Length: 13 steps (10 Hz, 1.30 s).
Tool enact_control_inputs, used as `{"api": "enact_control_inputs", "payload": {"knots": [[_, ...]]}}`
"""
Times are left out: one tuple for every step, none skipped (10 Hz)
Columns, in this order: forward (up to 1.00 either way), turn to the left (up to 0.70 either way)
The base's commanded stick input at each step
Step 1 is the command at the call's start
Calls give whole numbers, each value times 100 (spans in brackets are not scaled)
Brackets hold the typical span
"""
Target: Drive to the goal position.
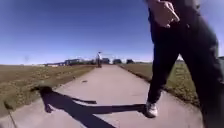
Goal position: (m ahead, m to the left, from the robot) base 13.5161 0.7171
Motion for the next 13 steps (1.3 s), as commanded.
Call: {"api": "enact_control_inputs", "payload": {"knots": [[100, 0], [100, 0], [100, 0], [100, 0], [100, 0], [100, 0], [100, 0], [100, 0], [100, 0], [100, 0], [100, 0], [100, 4], [100, 18]]}}
